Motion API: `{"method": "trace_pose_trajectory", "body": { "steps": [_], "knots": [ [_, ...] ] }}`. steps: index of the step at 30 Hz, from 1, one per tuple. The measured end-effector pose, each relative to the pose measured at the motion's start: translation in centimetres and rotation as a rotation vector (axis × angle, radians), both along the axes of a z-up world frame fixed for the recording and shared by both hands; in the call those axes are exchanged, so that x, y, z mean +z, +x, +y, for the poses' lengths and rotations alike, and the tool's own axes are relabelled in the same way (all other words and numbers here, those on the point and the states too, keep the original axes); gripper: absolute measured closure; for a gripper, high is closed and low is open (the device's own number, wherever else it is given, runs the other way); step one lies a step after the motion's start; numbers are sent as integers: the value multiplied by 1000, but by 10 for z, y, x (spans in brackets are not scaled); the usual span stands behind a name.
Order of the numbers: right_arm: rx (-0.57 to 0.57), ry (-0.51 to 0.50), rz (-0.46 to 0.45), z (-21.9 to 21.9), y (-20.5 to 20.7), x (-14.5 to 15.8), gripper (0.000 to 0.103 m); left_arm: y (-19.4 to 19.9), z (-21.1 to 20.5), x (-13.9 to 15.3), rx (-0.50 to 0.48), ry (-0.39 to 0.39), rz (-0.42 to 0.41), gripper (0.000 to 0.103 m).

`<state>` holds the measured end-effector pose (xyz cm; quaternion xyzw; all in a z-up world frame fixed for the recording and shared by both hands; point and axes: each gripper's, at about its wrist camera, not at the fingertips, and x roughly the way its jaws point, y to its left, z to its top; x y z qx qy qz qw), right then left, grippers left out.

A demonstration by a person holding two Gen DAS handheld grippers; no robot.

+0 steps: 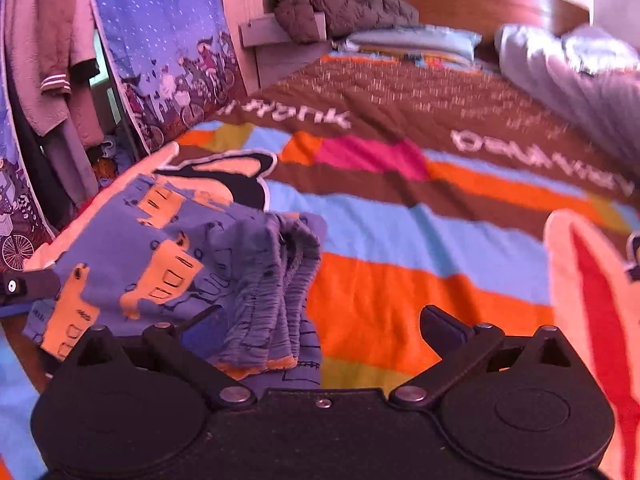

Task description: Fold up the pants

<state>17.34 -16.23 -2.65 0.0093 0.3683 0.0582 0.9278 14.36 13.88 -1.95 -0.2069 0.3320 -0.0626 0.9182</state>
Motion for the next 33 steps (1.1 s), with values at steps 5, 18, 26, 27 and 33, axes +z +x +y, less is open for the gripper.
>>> {"method": "trace_pose_trajectory", "body": {
  "steps": [5,18,26,27,33],
  "knots": [
    [-36,73,-67,-2,-33,17,1,-16,-11,18,-58,39,-20,0],
    [-175,180,-350,-20,-133,64,1,-90,-62,48,47,322,-201,0],
    [-111,136,-366,-36,-195,64,1,-146,-62,45,47,309,-143,0],
    [-94,143,-361,-37,-202,63,1,-152,-61,44,48,309,-136,0],
    [-34,166,-360,-33,-237,53,1,-184,-53,39,63,329,-110,0]
  ]
}}
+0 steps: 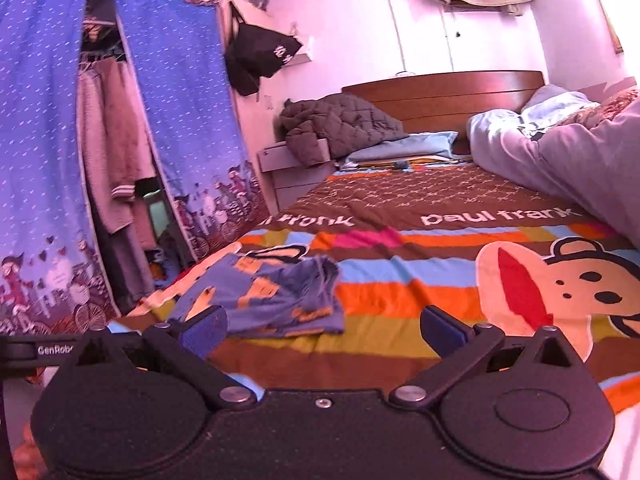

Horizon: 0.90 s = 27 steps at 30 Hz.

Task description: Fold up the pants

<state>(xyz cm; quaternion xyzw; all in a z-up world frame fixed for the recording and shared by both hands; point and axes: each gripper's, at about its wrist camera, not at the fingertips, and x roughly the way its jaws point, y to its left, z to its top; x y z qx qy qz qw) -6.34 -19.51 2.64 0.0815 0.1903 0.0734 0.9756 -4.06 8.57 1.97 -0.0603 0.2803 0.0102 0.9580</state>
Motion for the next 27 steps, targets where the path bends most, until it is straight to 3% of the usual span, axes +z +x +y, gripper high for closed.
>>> {"method": "trace_pose_trajectory", "body": {
  "steps": [13,27],
  "knots": [
    [63,-42,-15,16,-15,-6,1,-14,9,-3,21,-10,-2,0],
    [36,-23,27,6,-12,-16,1,-10,4,-4,19,-1,17,0]
  ]
}}
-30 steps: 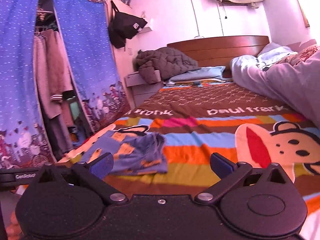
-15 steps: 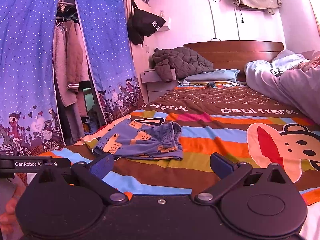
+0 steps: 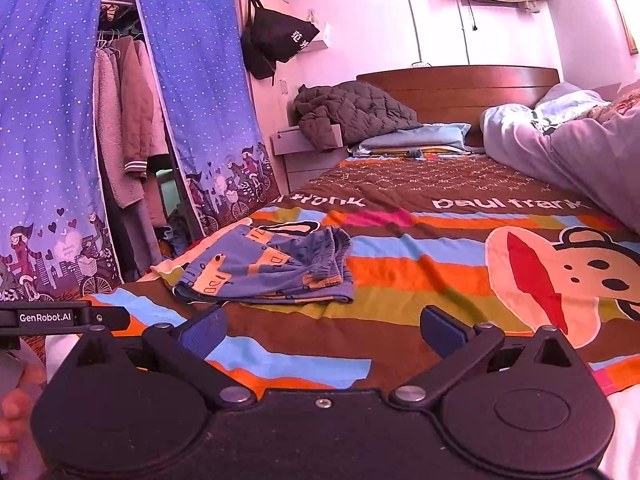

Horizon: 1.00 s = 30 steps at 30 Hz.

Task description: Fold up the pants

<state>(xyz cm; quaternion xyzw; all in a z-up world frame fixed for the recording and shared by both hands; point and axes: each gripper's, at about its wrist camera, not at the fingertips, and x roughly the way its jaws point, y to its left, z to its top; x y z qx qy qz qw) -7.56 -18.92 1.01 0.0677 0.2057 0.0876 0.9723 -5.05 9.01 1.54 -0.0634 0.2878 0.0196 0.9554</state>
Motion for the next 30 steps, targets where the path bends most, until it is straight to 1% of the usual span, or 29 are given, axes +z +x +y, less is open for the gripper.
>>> {"method": "trace_pose_trajectory", "body": {
  "steps": [30],
  "knots": [
    [-14,5,-6,-3,-2,1,1,0,3,-2,10,-3,9,0]
  ]
}}
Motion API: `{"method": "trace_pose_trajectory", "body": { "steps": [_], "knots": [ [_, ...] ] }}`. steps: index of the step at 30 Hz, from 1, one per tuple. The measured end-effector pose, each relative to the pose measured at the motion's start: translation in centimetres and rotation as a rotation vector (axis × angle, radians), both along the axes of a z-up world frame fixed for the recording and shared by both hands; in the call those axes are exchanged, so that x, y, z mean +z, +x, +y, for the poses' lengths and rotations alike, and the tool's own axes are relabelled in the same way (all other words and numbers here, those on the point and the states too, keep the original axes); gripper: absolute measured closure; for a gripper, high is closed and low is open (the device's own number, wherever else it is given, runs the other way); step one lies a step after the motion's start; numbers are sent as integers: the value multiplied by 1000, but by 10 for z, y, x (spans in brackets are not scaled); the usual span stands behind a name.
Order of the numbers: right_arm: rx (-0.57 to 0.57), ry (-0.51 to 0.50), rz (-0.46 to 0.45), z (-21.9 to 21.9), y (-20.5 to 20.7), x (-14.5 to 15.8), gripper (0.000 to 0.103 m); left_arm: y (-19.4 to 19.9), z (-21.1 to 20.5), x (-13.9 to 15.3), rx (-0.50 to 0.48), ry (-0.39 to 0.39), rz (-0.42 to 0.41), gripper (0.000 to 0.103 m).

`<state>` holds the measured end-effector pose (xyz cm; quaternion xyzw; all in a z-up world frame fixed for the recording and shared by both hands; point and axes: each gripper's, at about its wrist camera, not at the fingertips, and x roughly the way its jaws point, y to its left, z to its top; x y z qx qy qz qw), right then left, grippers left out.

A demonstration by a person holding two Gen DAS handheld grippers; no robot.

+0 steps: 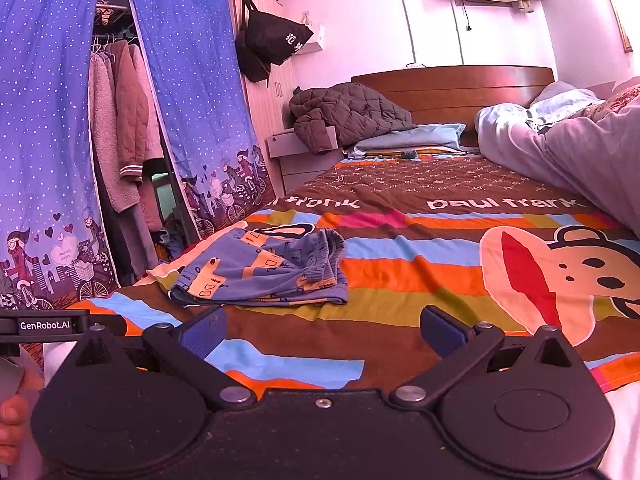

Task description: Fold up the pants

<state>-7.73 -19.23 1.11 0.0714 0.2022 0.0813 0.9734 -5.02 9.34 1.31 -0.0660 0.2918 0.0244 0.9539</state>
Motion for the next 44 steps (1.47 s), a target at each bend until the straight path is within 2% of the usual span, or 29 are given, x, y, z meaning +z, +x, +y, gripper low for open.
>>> {"method": "trace_pose_trajectory", "body": {
  "steps": [19,36,44],
  "knots": [
    [7,8,-3,3,-1,-1,1,-1,0,2,21,-2,-11,0],
    [0,24,14,4,2,-5,1,5,-10,0,36,69,29,0],
    [1,33,19,2,5,-7,1,7,-12,-3,43,75,37,0]
  ]
}}
